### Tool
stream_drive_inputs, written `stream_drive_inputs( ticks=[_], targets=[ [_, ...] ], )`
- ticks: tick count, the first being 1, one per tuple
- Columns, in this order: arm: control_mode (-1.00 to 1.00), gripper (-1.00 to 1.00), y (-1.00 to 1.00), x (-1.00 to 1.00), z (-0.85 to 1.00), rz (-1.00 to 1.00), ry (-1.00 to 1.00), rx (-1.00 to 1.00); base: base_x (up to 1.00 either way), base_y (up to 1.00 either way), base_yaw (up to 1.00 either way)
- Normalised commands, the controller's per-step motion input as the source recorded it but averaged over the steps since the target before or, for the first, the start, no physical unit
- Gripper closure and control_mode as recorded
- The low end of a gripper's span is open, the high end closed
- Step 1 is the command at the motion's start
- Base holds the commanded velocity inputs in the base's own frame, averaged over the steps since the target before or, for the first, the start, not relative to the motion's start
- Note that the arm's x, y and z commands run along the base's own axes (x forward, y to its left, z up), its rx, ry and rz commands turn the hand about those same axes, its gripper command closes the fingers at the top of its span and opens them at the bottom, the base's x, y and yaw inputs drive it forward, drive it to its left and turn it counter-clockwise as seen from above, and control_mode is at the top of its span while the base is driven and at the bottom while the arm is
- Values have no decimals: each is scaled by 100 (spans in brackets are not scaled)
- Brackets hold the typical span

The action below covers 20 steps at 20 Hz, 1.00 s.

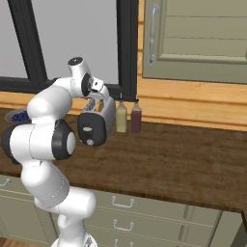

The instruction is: Start the toaster. Once the lever pops up, take the bread to the plate on the dining counter.

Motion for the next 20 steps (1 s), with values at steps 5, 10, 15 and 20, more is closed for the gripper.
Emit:
stream_drive_inputs(
  ticks=[5,10,15,20],
  targets=[
    [-100,-100,0,0,0,0,0,0,0,0,0],
    [-100,-100,0,0,0,0,0,0,0,0,0],
    [-100,-100,0,0,0,0,0,0,0,0,0],
    [-100,-100,0,0,0,0,0,0,0,0,0]
  ],
)
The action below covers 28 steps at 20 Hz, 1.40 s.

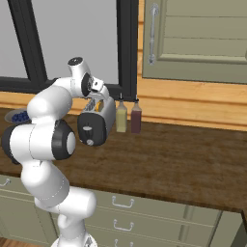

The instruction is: Start the toaster. Once the lever pops up, take the bread to the plate on the dining counter.

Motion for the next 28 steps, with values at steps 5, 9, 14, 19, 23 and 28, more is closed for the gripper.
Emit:
stream_drive_inputs(
  ticks=[5,9,14,19,23,28],
  targets=[
    [-100,-100,0,0,0,0,0,0,0,0,0],
    [-100,-100,0,0,0,0,0,0,0,0,0],
    [-100,-100,0,0,0,0,0,0,0,0,0],
    [-100,-100,0,0,0,0,0,0,0,0,0],
    [-100,-100,0,0,0,0,0,0,0,0,0],
    [-100,-100,0,0,0,0,0,0,0,0,0]
  ],
)
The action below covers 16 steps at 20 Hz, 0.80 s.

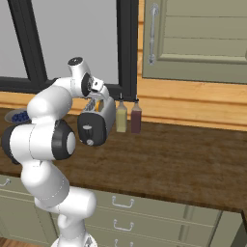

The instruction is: Start the toaster. Once the lever pops up, take the bread to the plate on the dining counter.

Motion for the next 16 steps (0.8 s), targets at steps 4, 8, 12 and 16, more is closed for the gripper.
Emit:
stream_drive_inputs(
  ticks=[4,8,12,16],
  targets=[
    [-100,-100,0,0,0,0,0,0,0,0,0],
    [-100,-100,0,0,0,0,0,0,0,0,0],
    [-100,-100,0,0,0,0,0,0,0,0,0],
    [-100,-100,0,0,0,0,0,0,0,0,0]
  ],
)
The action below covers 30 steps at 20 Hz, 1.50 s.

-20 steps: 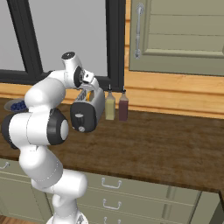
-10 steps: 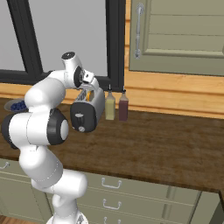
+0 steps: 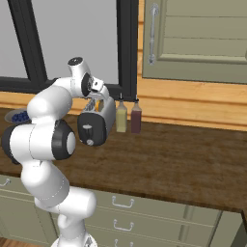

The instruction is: Start the toaster. Once the lever pops up, take the bread to the plate on the dining counter.

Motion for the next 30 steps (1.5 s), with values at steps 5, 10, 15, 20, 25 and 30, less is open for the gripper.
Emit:
stream_drive_inputs(
  ticks=[5,10,15,20,25,30],
  targets=[
    [-100,-100,0,0,0,0,0,0,0,0,0],
    [-100,-100,0,0,0,0,0,0,0,0,0],
    [-100,-100,0,0,0,0,0,0,0,0,0],
    [-100,-100,0,0,0,0,0,0,0,0,0],
    [-100,-100,0,0,0,0,0,0,0,0,0],
    [-100,-100,0,0,0,0,0,0,0,0,0]
  ],
)
